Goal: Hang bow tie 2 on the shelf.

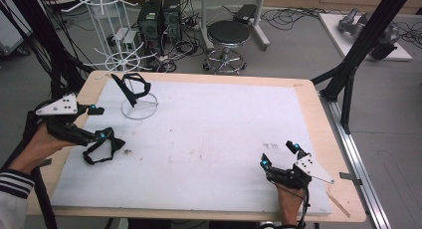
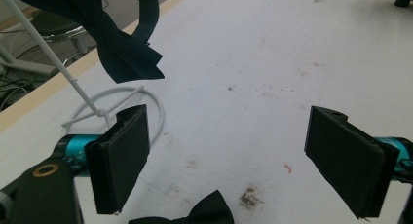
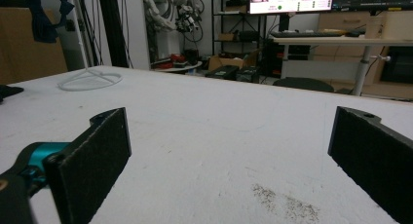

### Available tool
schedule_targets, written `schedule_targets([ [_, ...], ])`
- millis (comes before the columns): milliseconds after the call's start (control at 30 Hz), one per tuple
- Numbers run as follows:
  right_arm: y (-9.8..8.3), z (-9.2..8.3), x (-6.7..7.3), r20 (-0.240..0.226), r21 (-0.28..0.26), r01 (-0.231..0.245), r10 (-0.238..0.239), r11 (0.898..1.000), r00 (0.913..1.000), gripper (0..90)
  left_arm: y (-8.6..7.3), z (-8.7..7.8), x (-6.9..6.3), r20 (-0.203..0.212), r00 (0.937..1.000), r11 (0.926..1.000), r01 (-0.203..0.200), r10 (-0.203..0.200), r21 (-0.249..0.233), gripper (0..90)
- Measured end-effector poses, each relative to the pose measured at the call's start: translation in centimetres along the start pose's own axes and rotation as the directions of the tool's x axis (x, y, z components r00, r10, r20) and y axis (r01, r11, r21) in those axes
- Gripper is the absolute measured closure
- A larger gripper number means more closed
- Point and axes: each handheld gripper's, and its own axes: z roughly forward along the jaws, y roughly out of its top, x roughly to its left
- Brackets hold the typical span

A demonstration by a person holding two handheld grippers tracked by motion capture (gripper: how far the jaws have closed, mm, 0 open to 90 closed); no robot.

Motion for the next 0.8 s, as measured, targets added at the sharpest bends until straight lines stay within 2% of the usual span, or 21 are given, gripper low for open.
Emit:
schedule_targets([
  [200,0.0,0.0,0.0,0.004,0.005,0.010,-0.010,1.000,0.9999,1.1,0.1,0.5,0.9,0.039,0.9991,0.9989,-0.020,0.018,0.043,17.2],
  [467,0.0,0.0,0.0,0.005,0.005,0.013,-0.013,1.000,0.9999,1.1,-0.1,1.5,1.8,0.094,0.9949,0.9925,-0.046,0.035,0.113,17.9],
  [567,0.0,0.0,0.1,0.004,0.010,0.006,-0.006,1.000,1.0000,1.1,-0.3,1.6,1.9,0.122,0.9908,0.9869,-0.076,0.059,0.142,17.8],
  [800,0.0,0.0,0.0,0.002,0.004,0.012,-0.012,1.000,0.9999,1.1,-0.7,2.1,2.3,0.157,0.9847,0.9743,-0.106,0.076,0.198,17.6],
])
